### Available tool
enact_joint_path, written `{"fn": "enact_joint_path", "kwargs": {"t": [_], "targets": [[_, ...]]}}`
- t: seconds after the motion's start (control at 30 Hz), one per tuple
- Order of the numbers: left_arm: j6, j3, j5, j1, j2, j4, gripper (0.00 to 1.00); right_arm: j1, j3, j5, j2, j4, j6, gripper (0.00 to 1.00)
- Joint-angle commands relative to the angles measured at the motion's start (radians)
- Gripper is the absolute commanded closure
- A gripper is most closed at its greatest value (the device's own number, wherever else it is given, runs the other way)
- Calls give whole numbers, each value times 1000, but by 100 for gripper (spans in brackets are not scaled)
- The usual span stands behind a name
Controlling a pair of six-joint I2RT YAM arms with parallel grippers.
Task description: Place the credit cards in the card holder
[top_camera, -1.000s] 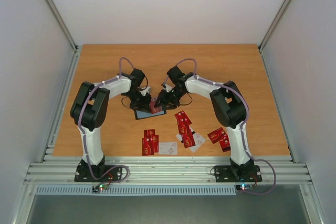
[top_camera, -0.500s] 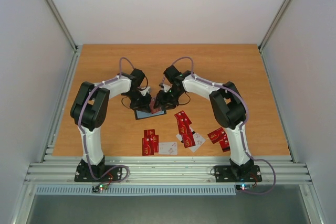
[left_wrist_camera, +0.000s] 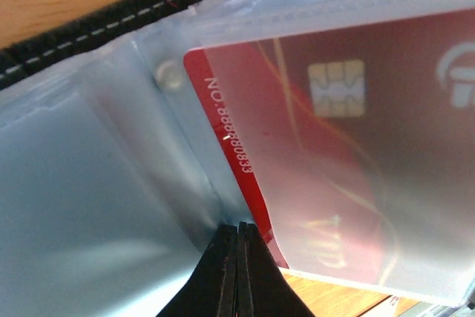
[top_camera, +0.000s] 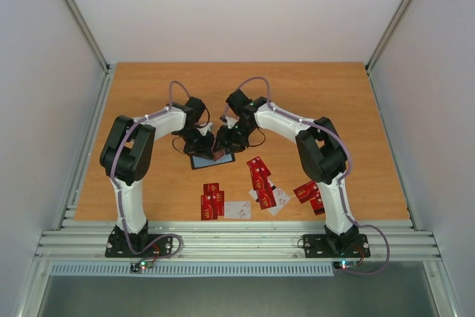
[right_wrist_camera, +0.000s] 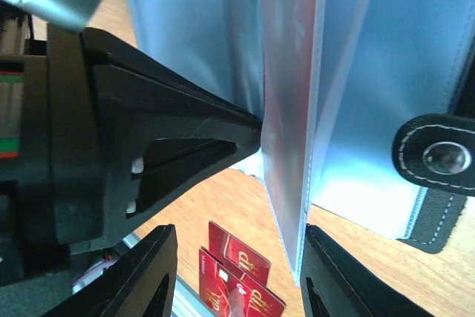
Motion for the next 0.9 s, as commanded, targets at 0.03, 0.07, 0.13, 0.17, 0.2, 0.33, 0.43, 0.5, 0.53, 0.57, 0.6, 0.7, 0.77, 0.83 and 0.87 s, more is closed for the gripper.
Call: {"fn": "enact_joint_path", "kwargs": {"t": [0.03,0.07,0.13,0.17,0.2,0.33,0.43,0.5,0.53,0.57,0.6,0.7,0.77,0.83,0.87], "targets": [[-8,21,-24,-12,-24,17,98,17,37,11,-23,-30,-11,54],[-8,23,-27,-12,-30,12,98,17,41,11,-23,-30,-12,54],[-13,22,-35,-8,-50,2,97,18,45,9,-22,-32,-12,54],[-18,19,-40,-5,-61,-1,97,21,47,8,-22,-32,-12,54],[-21,14,-45,0,-74,-5,97,22,50,7,-21,-32,-12,54],[-47,-13,-42,23,-135,-8,95,27,61,4,-12,-34,-10,54],[-67,-44,-40,46,-186,-8,95,32,67,3,-7,-35,-8,54],[-76,-66,-43,59,-225,-10,94,35,67,3,-6,-35,-8,54],[-80,-78,-44,66,-244,-11,94,36,68,3,-4,-35,-8,54],[-82,-90,-46,71,-265,-13,94,38,67,3,-4,-35,-7,54],[-85,-103,-49,77,-293,-14,94,38,67,3,-2,-34,-7,54],[-90,-151,-60,98,-360,-19,94,42,72,6,5,-37,-6,54],[-94,-182,-69,107,-407,-24,94,46,86,11,15,-45,-4,54],[-99,-212,-79,115,-457,-31,94,56,123,12,33,-58,-5,54],[-103,-228,-85,118,-483,-35,94,64,143,10,44,-65,-7,54]]}}
